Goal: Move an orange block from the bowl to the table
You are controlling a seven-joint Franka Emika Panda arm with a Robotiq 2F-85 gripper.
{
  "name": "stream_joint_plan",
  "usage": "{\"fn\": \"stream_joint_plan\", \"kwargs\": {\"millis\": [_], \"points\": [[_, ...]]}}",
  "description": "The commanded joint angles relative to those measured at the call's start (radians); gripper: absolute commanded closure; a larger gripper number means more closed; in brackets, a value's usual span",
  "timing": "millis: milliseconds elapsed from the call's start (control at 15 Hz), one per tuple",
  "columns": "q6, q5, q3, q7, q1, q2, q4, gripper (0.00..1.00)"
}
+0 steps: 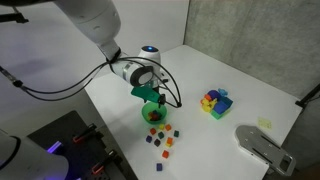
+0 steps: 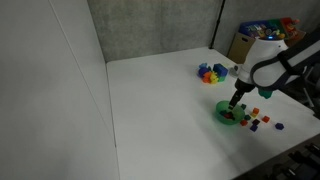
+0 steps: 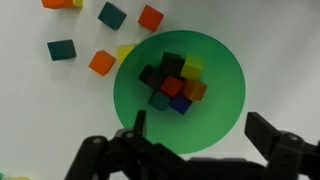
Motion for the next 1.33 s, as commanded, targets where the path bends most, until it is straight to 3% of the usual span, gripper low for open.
{"fn": "stream_joint_plan", "kwargs": {"millis": [0, 667, 1267], "points": [[0.003, 0.022, 0.048, -0.064, -0.06, 0.135, 0.116, 0.0], [0.046, 0.004, 0.127, -0.116, -0.129, 0.331, 0.26, 0.0], [0.074, -0.014, 0.099, -0.094, -0.118, 0.354, 0.269, 0.0]]}}
